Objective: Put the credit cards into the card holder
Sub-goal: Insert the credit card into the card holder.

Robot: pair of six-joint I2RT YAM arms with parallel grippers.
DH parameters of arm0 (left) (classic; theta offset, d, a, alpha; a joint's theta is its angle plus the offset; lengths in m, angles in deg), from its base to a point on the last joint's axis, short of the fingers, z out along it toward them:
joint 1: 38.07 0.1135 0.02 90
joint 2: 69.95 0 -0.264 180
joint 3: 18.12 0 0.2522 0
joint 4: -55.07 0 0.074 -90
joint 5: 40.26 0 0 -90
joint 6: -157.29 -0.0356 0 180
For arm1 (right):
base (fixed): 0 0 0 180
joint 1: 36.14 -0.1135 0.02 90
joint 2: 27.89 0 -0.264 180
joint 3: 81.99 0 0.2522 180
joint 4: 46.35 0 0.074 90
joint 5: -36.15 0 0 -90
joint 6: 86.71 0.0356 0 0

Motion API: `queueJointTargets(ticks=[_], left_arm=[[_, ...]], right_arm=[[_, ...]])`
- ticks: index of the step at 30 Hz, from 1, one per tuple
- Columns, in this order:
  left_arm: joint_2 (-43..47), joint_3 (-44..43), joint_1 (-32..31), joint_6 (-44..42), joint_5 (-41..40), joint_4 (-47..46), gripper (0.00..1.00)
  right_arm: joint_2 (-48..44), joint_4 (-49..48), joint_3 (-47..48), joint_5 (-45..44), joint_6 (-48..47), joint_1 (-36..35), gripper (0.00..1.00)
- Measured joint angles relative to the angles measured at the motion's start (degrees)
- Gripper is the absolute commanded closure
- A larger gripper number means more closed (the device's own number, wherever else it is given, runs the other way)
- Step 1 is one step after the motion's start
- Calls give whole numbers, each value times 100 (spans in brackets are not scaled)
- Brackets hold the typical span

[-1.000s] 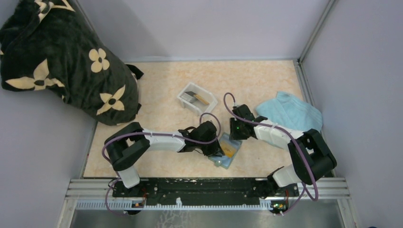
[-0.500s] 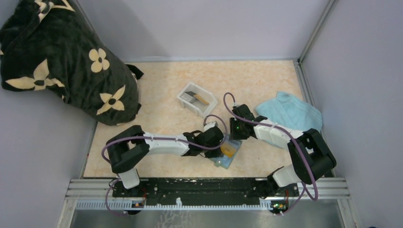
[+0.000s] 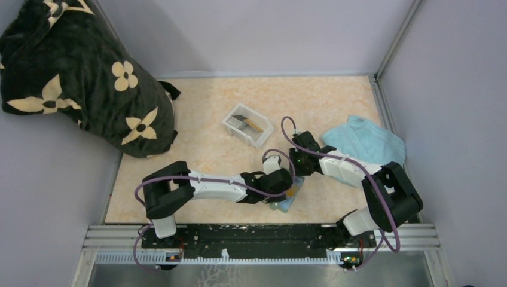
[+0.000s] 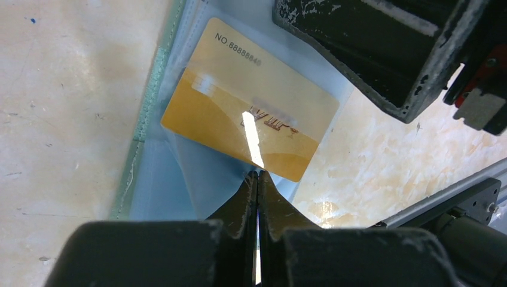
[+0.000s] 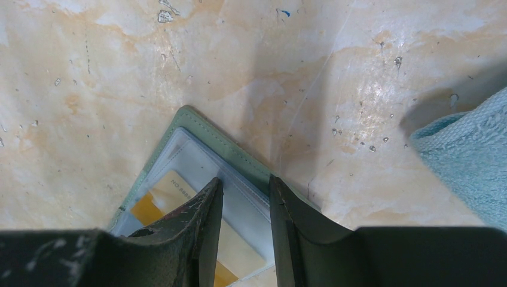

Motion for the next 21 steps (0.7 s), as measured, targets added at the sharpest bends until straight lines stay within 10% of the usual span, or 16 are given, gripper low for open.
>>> queueJointTargets(ticks=[21], left_arm=[[-133,-326,-144,691,-627,533,93]], right_arm=[[-28,-11,-17,15,-7,0,66]])
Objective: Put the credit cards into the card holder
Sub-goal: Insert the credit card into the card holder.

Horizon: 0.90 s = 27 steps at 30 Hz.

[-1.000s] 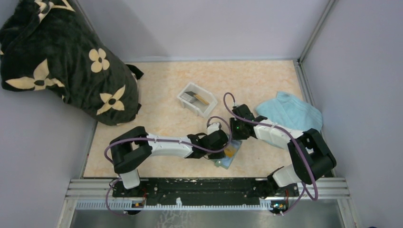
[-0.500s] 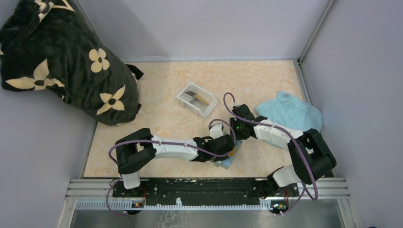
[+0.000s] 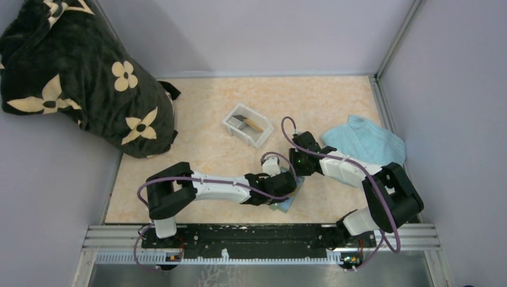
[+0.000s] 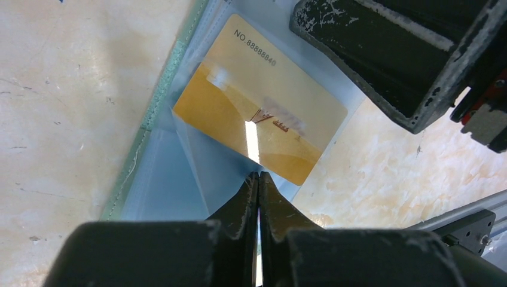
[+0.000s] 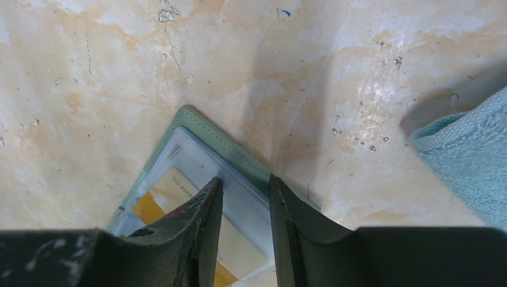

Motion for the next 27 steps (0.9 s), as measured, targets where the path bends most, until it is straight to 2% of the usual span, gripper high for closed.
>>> queueJointTargets(ticks=[15,27], left_arm=[[-118,-337,-31,94,-291,533,91],[-173,-400,111,57,-387,551,90]], right_arm=[[-94,-116,-109,2,9,0,66],[-133,-116,-109,0,15,-2,66]])
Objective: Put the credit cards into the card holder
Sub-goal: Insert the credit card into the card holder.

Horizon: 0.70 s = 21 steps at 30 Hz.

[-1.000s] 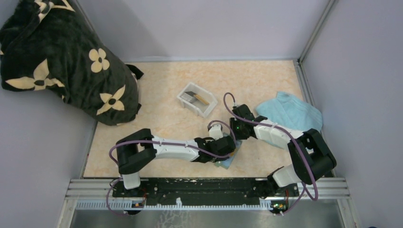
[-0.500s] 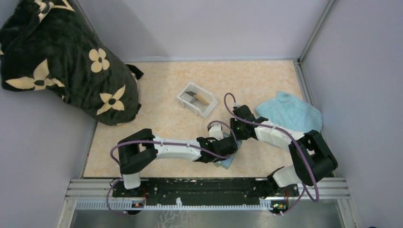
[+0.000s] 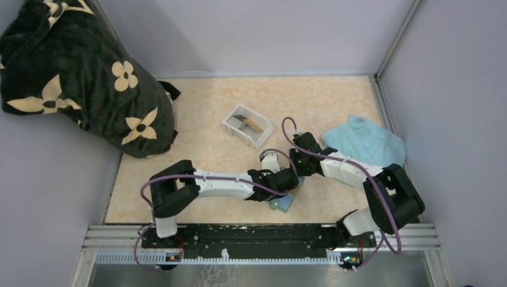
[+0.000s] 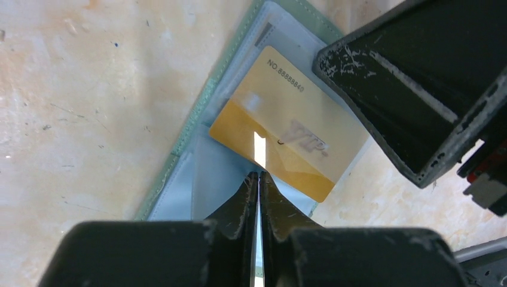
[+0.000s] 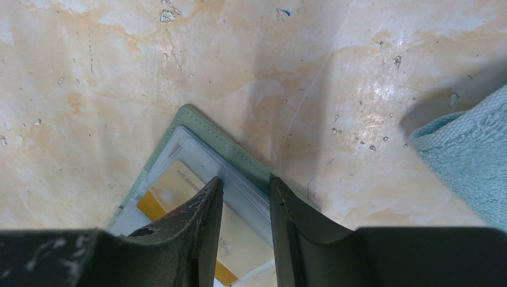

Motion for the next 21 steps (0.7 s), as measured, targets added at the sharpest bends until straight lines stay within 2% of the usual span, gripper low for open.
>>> queueJointTargets(ticks=[10,21], left_arm=[[0,-17,85,-26,0,-13,90],[2,20,160,28,96,-61,90]], right_arm=[[-26,2,0,2,-2,0,64],[-66,-11,7,63,-7,-35,55]])
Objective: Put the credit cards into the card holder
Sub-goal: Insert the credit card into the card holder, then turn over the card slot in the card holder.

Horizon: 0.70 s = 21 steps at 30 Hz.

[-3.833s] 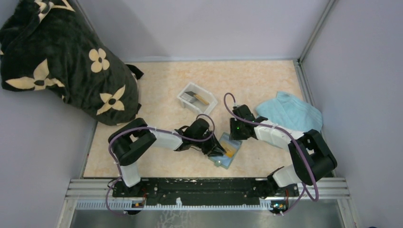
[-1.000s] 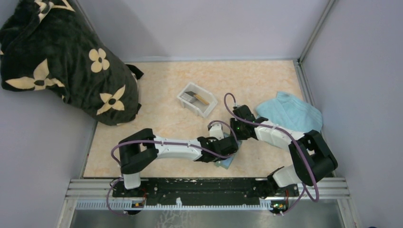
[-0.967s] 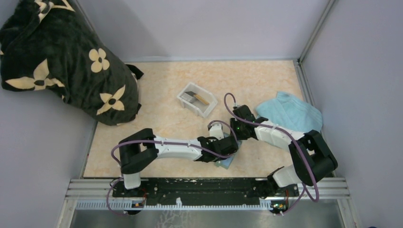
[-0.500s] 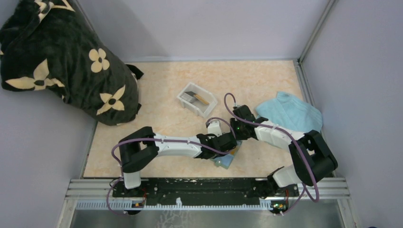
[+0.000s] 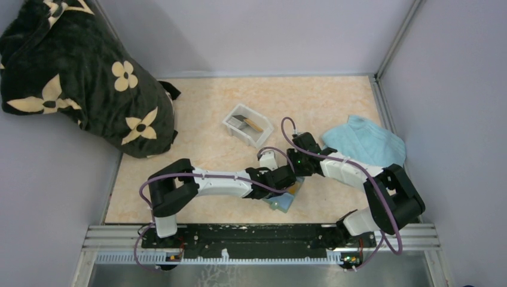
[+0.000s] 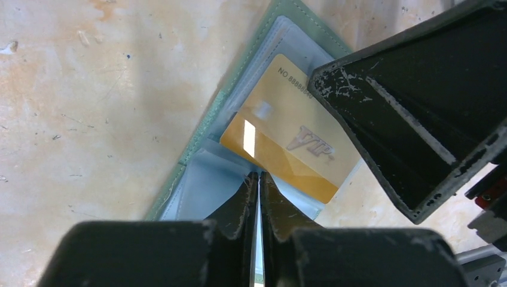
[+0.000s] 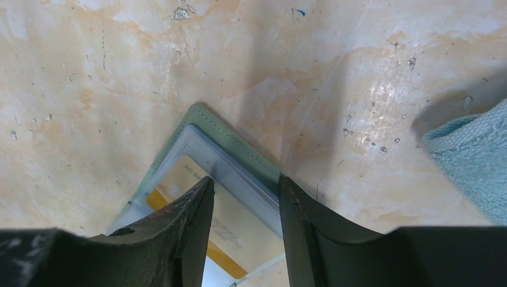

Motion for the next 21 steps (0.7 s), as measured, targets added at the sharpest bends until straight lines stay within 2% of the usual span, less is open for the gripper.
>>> queueJointTargets(ticks=[14,21], left_arm=[[361,793,328,577,590,-778,90],[435,850,667,645,876,-697,90]], right_arm=[[-24,2,9,2,74,-9,53],[-199,15,9,7,122,-44,52]])
